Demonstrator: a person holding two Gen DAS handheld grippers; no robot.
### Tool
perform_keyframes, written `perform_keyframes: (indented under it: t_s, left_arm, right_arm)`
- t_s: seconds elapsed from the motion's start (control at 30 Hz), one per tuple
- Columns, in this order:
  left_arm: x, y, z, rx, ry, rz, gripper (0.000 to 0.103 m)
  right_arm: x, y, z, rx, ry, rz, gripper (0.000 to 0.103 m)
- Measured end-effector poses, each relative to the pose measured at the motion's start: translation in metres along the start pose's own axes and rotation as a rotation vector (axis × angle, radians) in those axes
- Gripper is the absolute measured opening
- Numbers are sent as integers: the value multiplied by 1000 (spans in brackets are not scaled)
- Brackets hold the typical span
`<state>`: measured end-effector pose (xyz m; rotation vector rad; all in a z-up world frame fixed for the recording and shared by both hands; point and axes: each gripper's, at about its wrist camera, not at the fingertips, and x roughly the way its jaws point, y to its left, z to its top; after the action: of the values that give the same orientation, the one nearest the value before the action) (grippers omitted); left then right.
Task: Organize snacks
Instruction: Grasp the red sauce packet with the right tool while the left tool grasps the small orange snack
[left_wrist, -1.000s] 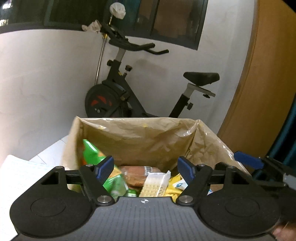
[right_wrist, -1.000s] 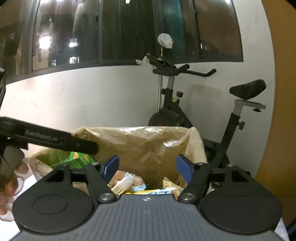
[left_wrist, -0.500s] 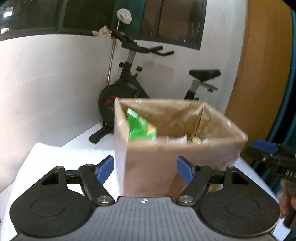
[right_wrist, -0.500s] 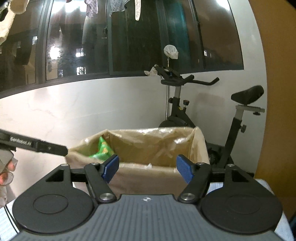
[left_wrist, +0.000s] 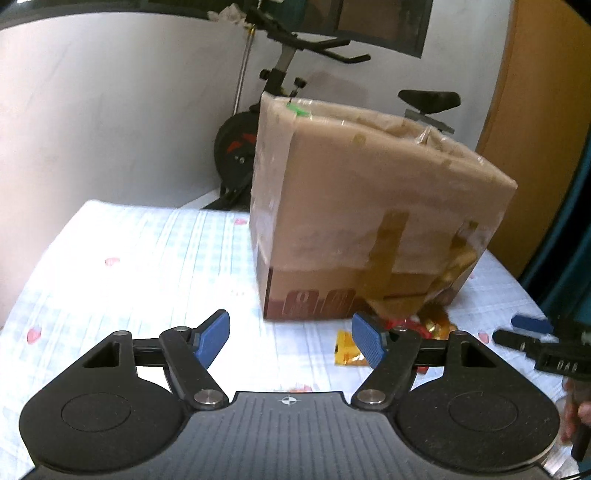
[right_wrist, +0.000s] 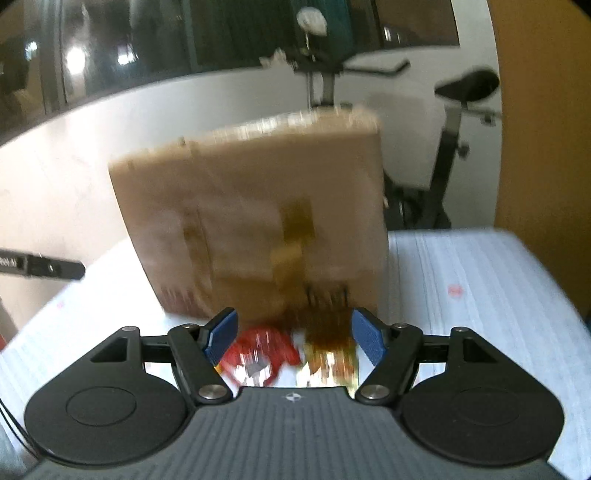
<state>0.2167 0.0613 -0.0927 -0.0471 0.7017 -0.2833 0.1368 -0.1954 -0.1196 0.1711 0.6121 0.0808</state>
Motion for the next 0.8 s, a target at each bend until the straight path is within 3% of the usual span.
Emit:
perform_keyframes:
  t_s: [0.2, 0.43, 0.6, 0.7, 0.8]
  left_arm:
    - [5, 4, -18, -25, 39, 7, 75]
    - [8, 9, -37, -58, 64, 18, 75]
    - [10, 8, -44, -56, 81, 29, 73]
    - [10, 6, -49, -44, 85, 37, 72]
    - [10, 4, -53, -50, 91, 38, 72]
  right_arm:
    - [17, -6, -37, 27, 116, -7, 71]
    - [36, -10, -53, 25, 189, -31, 65]
    - [38, 1, -57, -42, 186, -59, 64]
    - [40, 8, -61, -101, 173, -95, 53]
    - [38, 7, -61, -91, 155, -64, 47]
